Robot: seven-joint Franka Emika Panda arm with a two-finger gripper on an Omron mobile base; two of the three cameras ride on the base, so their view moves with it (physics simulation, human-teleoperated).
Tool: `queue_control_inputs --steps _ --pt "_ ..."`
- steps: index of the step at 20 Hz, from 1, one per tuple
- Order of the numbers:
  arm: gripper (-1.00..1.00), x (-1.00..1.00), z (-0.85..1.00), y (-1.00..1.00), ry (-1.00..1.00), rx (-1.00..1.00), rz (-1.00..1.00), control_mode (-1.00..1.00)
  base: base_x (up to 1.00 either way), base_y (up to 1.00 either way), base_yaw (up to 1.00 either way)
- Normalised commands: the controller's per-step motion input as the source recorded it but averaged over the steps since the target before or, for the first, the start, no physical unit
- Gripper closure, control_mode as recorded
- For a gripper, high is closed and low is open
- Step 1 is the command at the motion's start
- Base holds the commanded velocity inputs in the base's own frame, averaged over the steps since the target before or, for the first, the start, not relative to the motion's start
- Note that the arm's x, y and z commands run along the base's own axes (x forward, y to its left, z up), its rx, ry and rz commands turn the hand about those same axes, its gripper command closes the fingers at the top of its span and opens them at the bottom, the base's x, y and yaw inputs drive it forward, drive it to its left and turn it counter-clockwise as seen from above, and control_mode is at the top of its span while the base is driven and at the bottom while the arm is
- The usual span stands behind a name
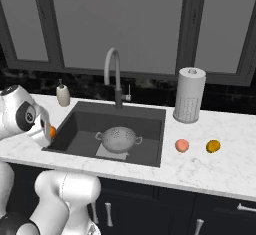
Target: Put the colander in the sink, put the peach, mango, tangerine in the colander, and turn on the sink faucet and pour water over the colander.
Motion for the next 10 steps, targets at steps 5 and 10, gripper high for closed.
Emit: queue_control_inputs --steps 5,10 --pt "1.0 -0.05 0.0 -1.0 0.33 0.0 0.0 -1.0 0.0 0.0 0.0" --pt "1.0 -0.01 0.0 -1.0 0.12 0.0 0.06 -1.0 0.0 0.0 0.0"
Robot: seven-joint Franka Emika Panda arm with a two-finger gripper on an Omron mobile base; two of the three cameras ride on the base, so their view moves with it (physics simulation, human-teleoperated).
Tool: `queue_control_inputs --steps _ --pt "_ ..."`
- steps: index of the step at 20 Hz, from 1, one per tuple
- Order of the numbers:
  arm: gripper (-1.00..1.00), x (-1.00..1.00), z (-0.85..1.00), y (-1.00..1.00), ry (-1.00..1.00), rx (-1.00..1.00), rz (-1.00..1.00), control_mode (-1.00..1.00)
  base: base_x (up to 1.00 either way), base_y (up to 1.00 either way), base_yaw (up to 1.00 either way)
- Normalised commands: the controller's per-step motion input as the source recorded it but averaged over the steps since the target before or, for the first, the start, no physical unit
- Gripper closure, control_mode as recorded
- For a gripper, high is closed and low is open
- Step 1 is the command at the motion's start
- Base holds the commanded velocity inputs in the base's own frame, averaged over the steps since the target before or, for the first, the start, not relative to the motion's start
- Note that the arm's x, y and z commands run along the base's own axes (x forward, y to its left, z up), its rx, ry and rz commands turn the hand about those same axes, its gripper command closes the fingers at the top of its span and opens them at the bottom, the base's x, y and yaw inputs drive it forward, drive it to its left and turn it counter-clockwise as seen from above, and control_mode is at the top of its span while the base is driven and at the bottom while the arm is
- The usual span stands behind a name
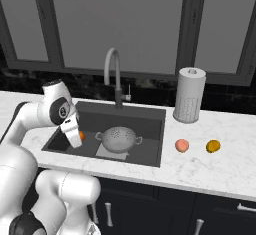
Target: Put the colander in the sink, put the peach, mango, tangerine in the colander, and turn on the sink faucet and pour water over the colander.
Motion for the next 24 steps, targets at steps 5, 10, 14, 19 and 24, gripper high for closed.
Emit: queue_control_inputs --steps 5,10,14,19,24 --pt "1.0 0.0 0.0 -0.99 0.0 0.01 0.31 -1.0 0.0 0.0 0.0" --pt "1.0 -0.03 0.0 -0.83 -0.06 0.02 0.49 -1.0 0.0 0.0 0.0" --pt "1.0 -0.01 -0.03 -0.46 0.0 0.0 0.58 -1.0 0.0 0.0 0.0" --pt "1.0 0.0 -0.05 -0.24 -0.02 0.0 0.59 -1.0 0.0 0.0 0.0" --pt "1.0 0.0 0.0 -0.09 -0.12 0.03 0.56 -1.0 0.0 0.0 0.0"
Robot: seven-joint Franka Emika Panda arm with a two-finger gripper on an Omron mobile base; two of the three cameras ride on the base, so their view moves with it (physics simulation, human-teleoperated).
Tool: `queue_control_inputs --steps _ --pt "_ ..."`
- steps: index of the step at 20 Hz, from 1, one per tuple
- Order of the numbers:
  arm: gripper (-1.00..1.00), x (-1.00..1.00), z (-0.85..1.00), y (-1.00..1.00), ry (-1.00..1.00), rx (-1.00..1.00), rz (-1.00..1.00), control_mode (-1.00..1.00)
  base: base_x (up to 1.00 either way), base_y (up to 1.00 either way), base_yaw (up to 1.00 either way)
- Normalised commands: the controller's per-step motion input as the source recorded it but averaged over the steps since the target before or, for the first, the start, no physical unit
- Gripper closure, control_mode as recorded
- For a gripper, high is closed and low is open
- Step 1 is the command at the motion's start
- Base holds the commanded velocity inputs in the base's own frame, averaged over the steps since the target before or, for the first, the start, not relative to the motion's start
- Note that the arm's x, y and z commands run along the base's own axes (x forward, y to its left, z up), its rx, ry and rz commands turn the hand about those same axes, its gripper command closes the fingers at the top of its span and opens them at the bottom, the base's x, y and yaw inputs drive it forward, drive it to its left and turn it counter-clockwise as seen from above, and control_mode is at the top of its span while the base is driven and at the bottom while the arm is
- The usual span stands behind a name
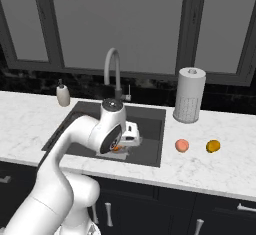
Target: Put the colander in the sink, put the peach, mango, tangerine in the colander, and turn on the sink faucet and pour water over the colander.
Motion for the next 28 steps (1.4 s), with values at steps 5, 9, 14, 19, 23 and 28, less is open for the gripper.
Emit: queue_control_inputs --steps 5,9,14,19,23,28 --pt "1.0 0.32 0.0 0.0 -0.01 0.01 0.41 -1.0 0.0 0.0 0.0" --pt "1.0 0.56 0.0 0.0 0.0 0.0 0.39 -1.0 0.0 0.0 0.0" --pt "1.0 0.63 0.0 0.0 -0.01 0.02 0.37 -1.0 0.0 0.0 0.0" --pt "1.0 0.52 -0.06 0.19 -0.05 0.0 0.23 -1.0 0.0 0.0 0.0" --pt "1.0 0.45 -0.19 0.44 -0.01 0.0 0.16 -1.0 0.0 0.0 0.0" --pt "1.0 0.14 -0.31 0.24 -0.01 0.0 0.08 -1.0 0.0 0.0 0.0"
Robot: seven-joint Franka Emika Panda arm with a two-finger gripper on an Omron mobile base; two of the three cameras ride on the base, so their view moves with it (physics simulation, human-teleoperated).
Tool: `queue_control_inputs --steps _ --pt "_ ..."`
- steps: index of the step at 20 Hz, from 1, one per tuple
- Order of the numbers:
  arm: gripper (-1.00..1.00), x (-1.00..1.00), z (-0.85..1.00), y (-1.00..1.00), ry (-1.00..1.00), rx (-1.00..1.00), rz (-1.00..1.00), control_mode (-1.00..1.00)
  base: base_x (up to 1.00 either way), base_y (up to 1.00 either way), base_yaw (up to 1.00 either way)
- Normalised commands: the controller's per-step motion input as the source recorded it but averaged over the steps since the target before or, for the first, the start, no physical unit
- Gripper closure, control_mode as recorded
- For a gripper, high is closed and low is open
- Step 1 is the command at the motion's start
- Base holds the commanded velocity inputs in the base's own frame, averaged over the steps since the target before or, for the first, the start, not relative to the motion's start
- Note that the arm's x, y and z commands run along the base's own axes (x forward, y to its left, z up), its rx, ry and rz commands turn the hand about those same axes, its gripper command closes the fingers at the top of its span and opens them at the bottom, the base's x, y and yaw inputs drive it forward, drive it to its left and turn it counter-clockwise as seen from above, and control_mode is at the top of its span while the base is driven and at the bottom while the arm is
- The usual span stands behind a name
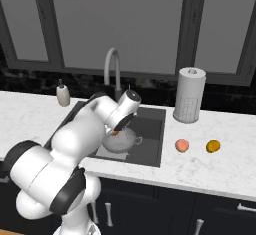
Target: Put the colander in the sink, put the peach, mango, tangerine in the colander, and turn on the sink faucet and pour water over the colander.
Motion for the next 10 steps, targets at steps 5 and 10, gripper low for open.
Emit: queue_control_inputs --steps 5,10 --pt "1.0 0.0 -0.42 0.01 -0.08 0.01 0.05 -1.0 0.0 0.0 0.0" --pt "1.0 0.05 -0.41 0.0 -0.1 0.04 0.05 -1.0 0.0 0.0 0.0"
